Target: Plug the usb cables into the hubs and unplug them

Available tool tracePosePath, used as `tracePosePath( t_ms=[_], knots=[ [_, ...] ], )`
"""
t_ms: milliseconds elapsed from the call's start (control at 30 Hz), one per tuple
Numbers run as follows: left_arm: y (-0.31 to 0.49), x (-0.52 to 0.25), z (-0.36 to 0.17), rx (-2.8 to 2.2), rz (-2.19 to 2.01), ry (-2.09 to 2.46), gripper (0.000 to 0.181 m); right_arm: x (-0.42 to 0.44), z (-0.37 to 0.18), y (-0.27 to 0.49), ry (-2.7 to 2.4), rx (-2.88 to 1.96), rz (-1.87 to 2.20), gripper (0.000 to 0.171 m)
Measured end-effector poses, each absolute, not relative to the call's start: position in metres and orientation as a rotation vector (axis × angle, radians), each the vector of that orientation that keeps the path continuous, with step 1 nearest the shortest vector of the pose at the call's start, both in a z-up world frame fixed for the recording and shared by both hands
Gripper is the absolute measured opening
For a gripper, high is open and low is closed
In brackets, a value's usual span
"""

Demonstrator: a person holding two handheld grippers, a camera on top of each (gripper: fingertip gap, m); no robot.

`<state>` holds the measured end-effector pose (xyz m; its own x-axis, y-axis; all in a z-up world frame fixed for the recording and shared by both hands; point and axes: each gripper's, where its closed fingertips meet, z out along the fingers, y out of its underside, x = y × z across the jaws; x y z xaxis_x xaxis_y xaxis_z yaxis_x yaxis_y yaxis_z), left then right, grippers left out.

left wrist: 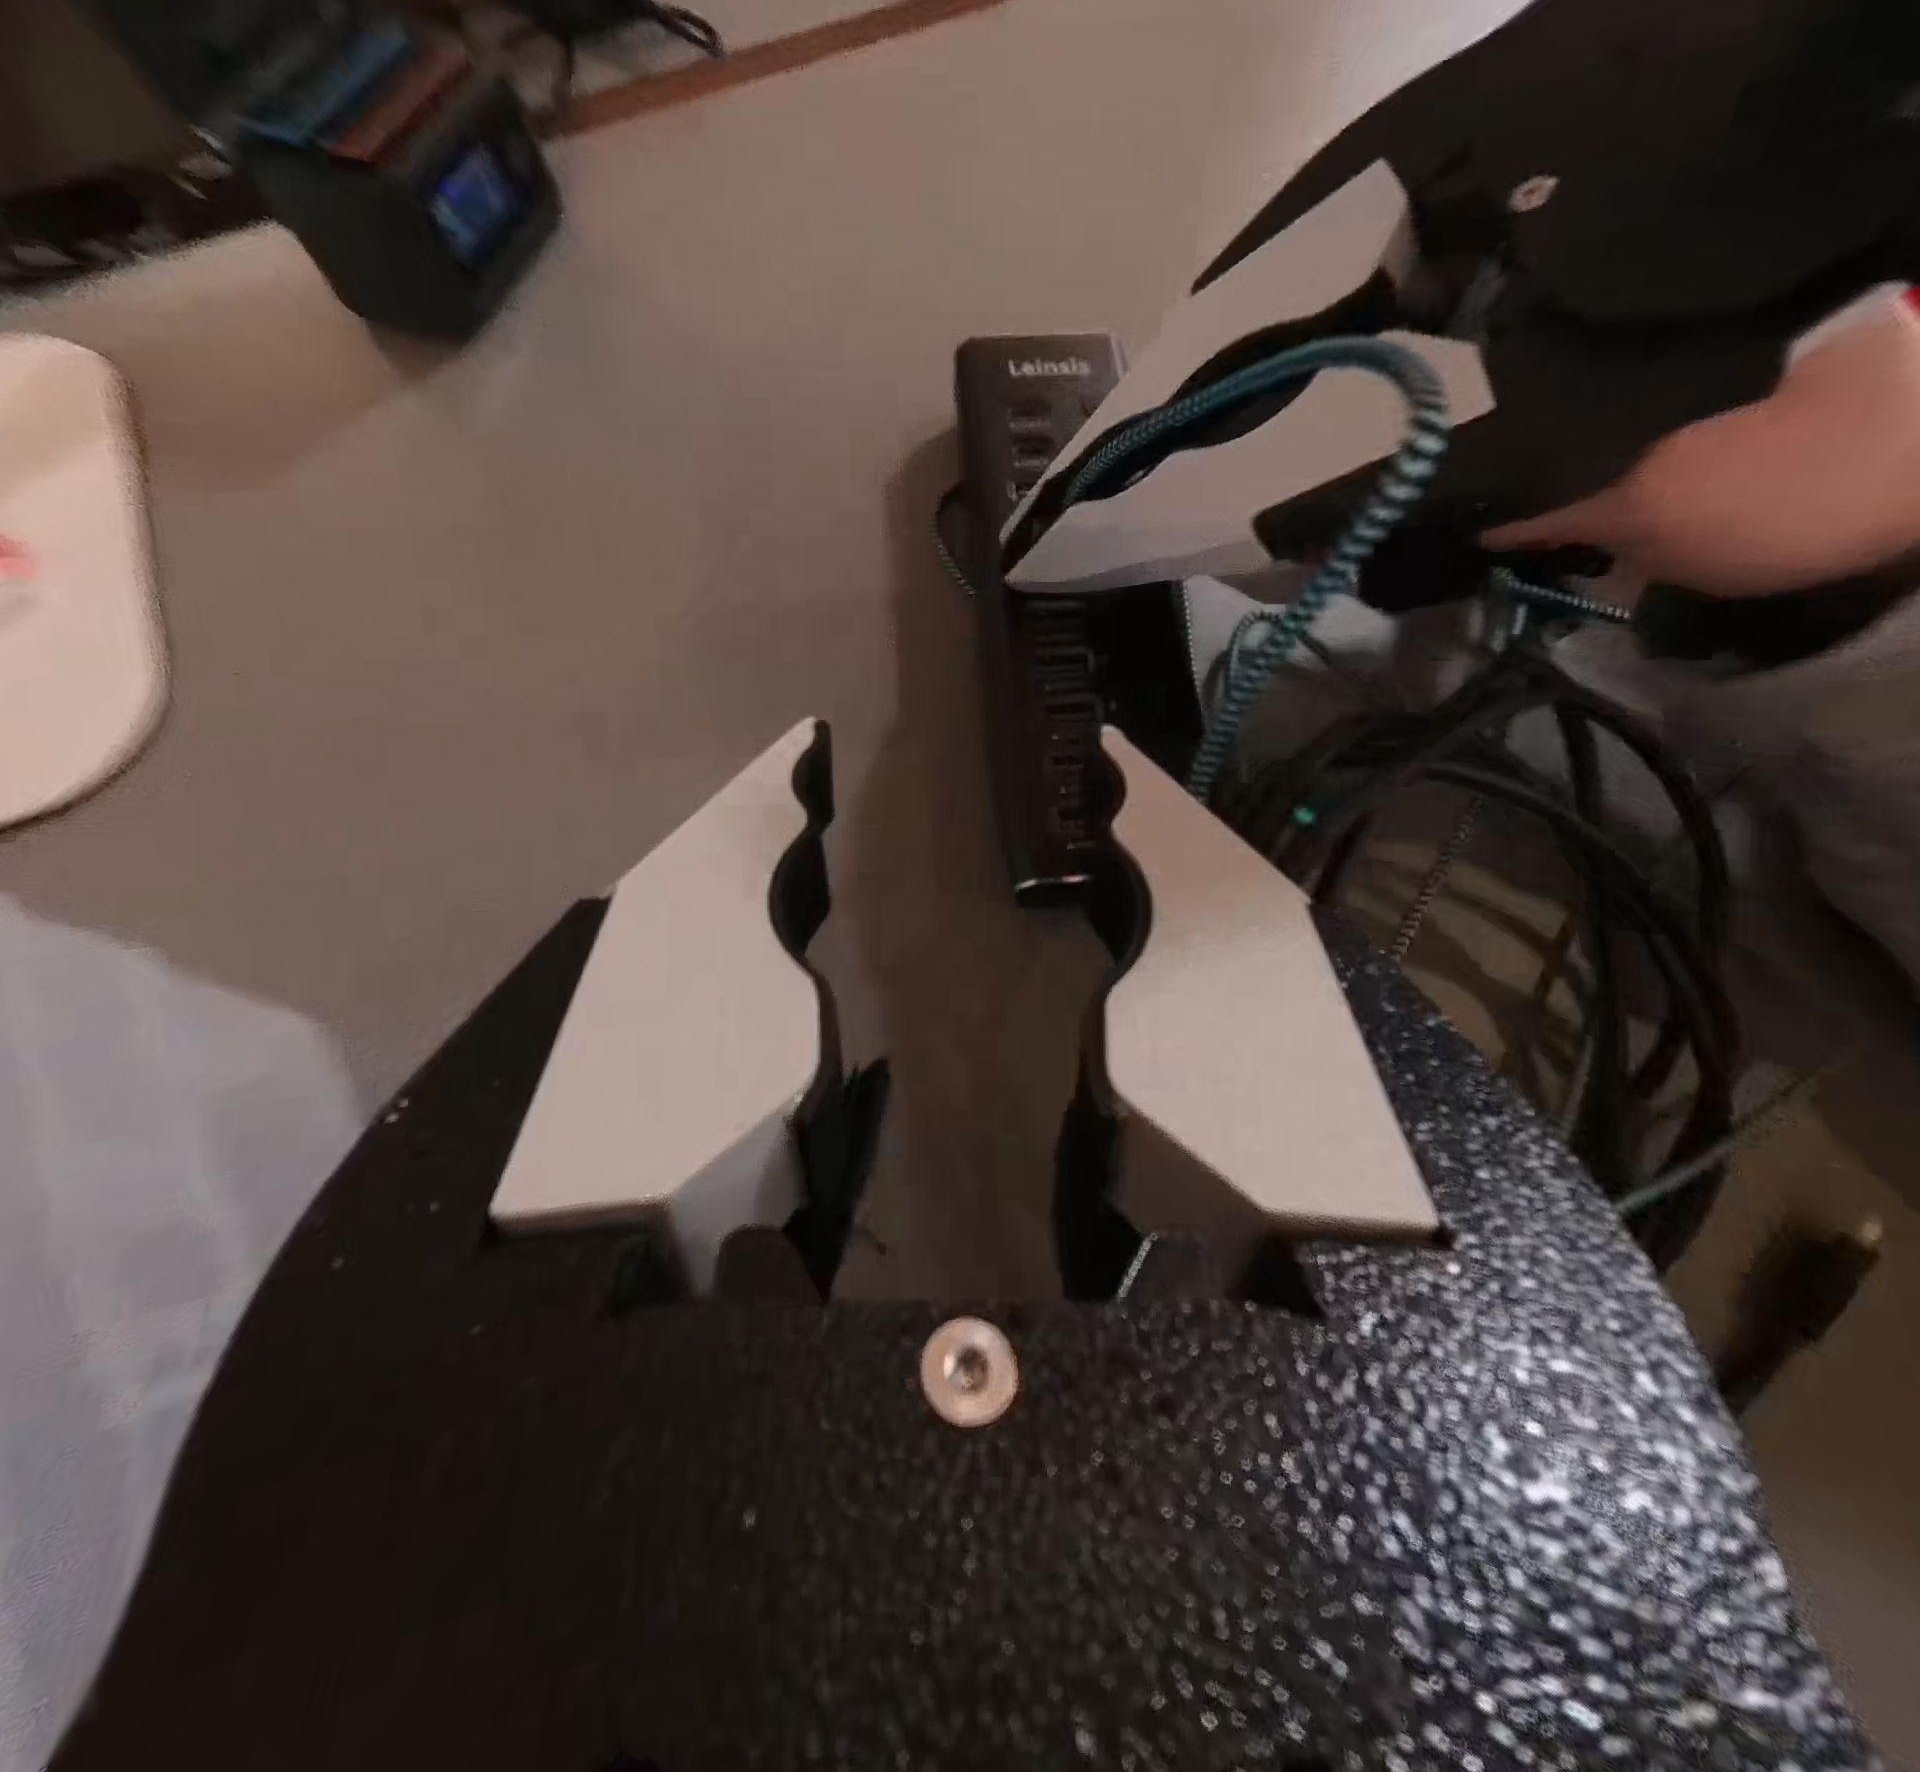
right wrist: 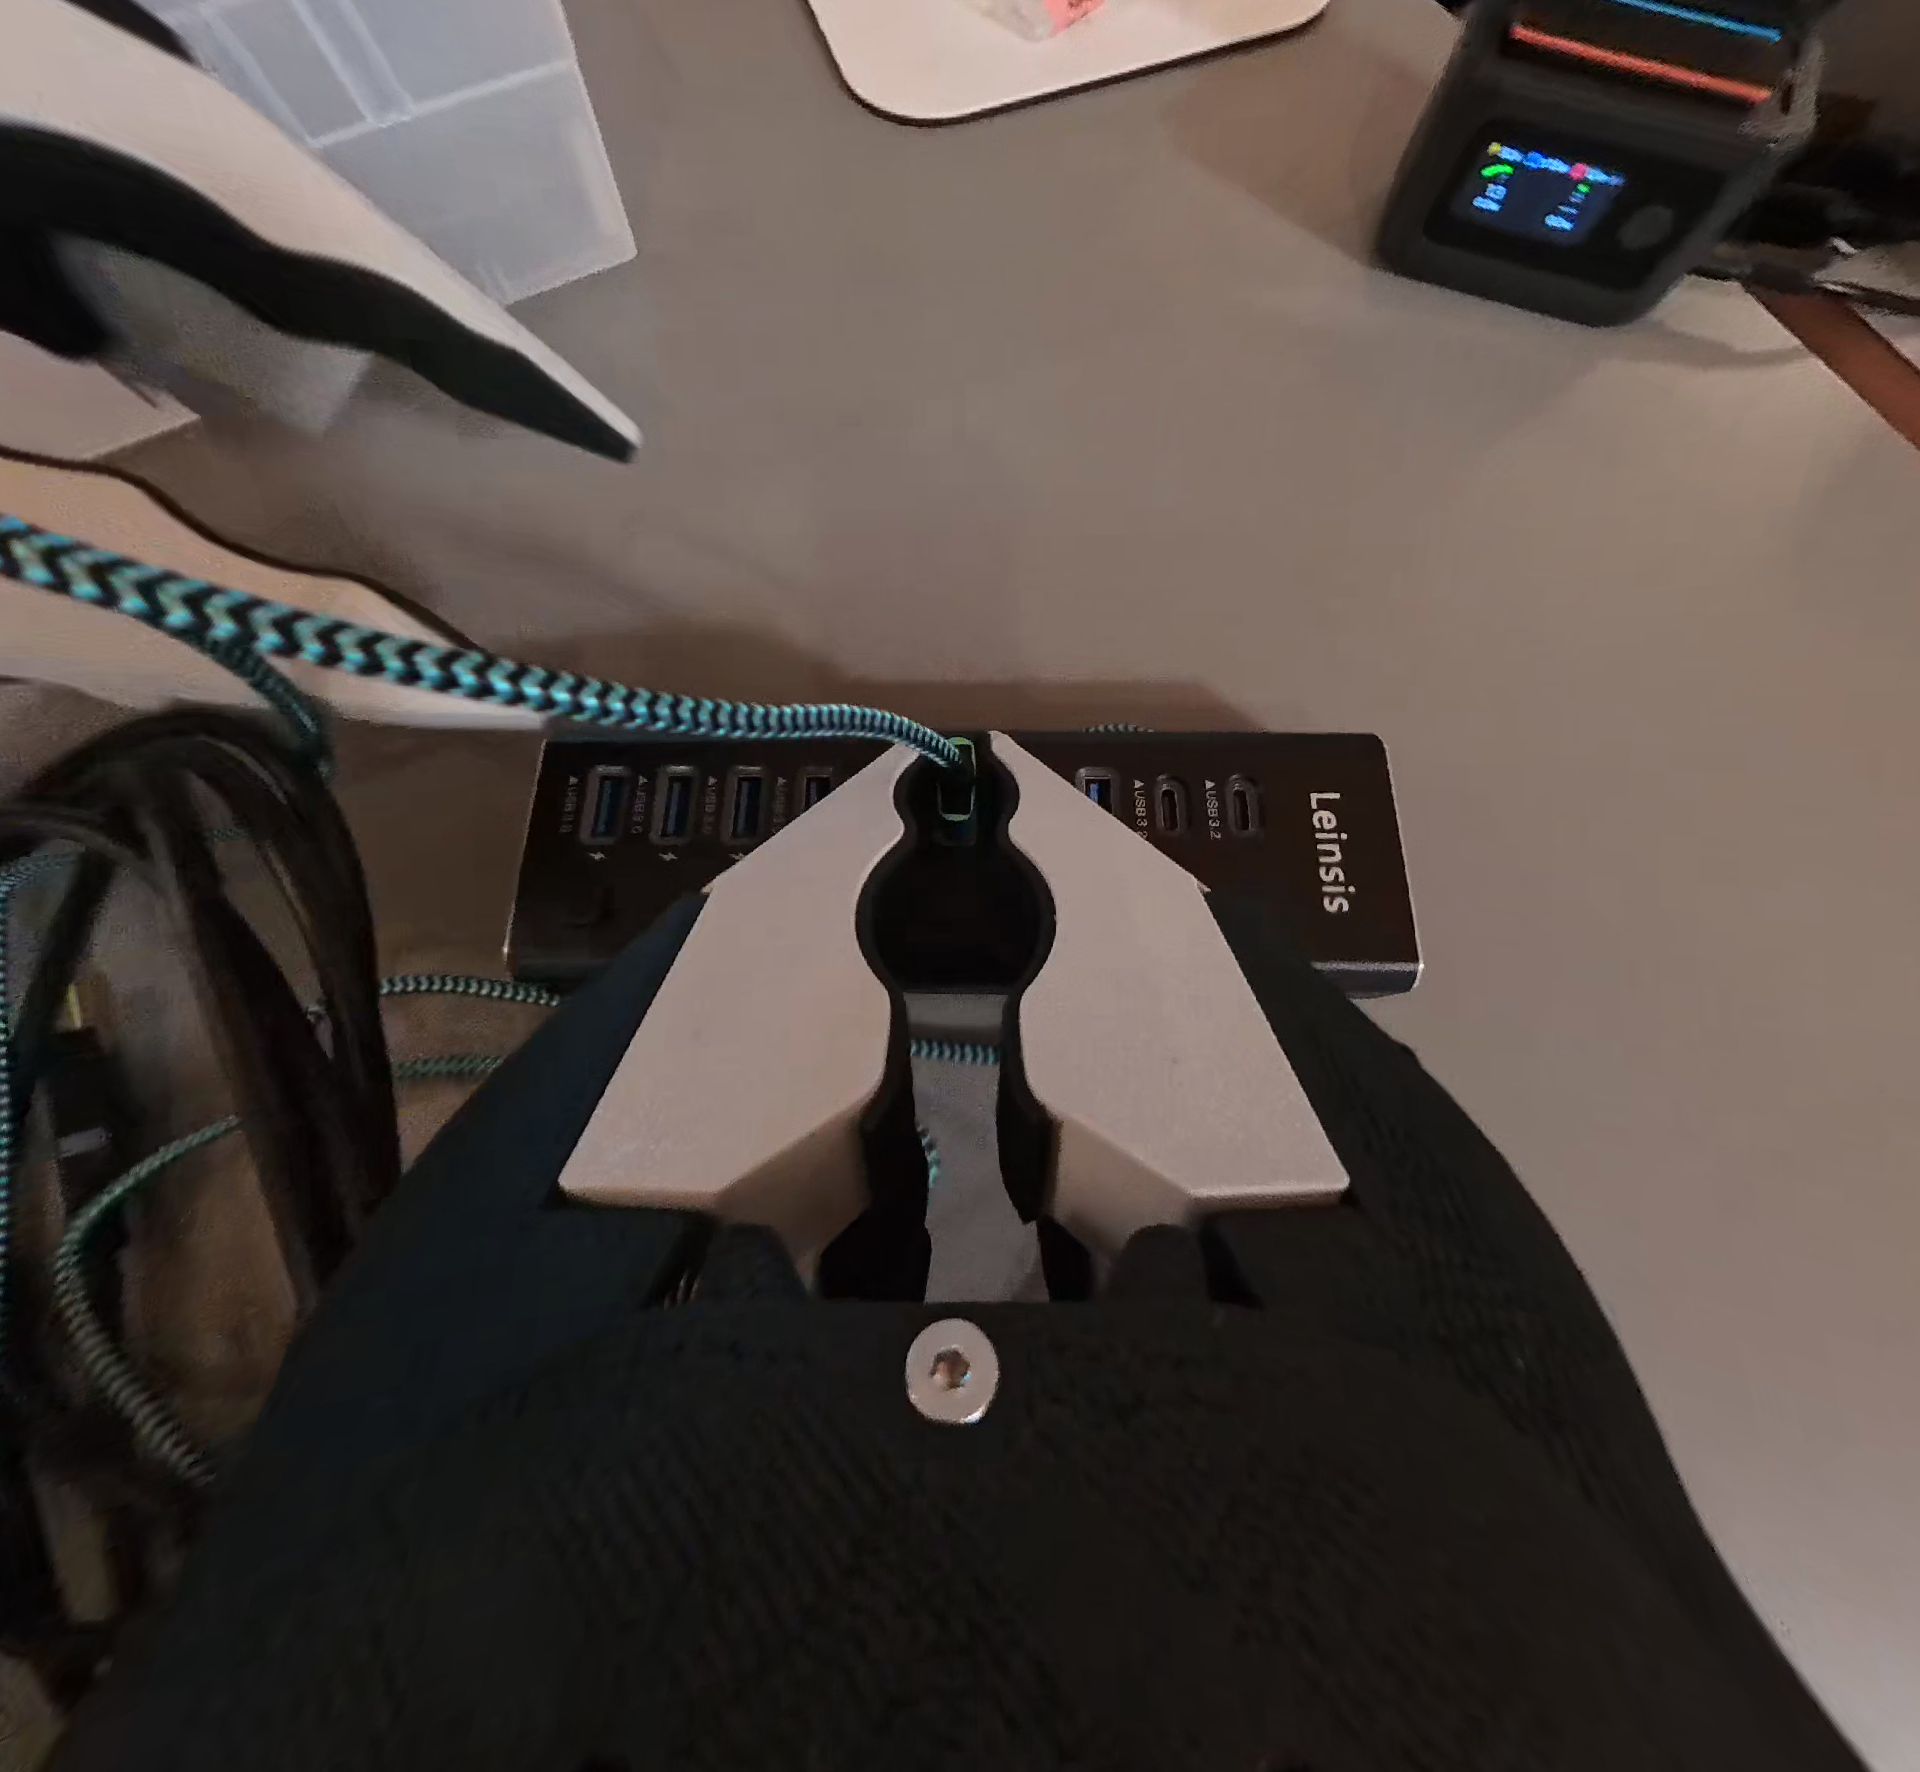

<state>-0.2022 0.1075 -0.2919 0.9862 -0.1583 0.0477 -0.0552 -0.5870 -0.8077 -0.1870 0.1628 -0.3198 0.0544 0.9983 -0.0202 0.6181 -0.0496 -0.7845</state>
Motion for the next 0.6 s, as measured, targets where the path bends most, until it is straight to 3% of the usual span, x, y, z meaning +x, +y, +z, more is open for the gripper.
tracePosePath(
  t_ms=[33, 167, 333, 467, 600],
  knots=[
    [0.113, -0.197, -0.298, -2.205, -0.220, 0.142, 0.050, -0.184, -0.320, 0.166, -1.615, -1.740, 0.814, 0.004],
    [0.131, -0.176, -0.310, -2.205, -0.524, 0.150, 0.067, -0.178, -0.319, 0.175, -1.560, -1.766, 0.840, 0.004],
    [0.144, -0.161, -0.336, -2.312, -0.519, 0.251, 0.080, -0.181, -0.319, 0.179, -1.480, -1.803, 0.891, 0.004],
    [0.157, -0.158, -0.343, -2.333, -0.404, 0.295, 0.061, -0.184, -0.318, 0.185, -1.410, -1.819, 0.883, 0.004],
    [0.168, -0.162, -0.348, -2.341, -0.291, 0.358, 0.060, -0.186, -0.317, 0.191, -1.342, -1.826, 0.873, 0.005]
  ],
)
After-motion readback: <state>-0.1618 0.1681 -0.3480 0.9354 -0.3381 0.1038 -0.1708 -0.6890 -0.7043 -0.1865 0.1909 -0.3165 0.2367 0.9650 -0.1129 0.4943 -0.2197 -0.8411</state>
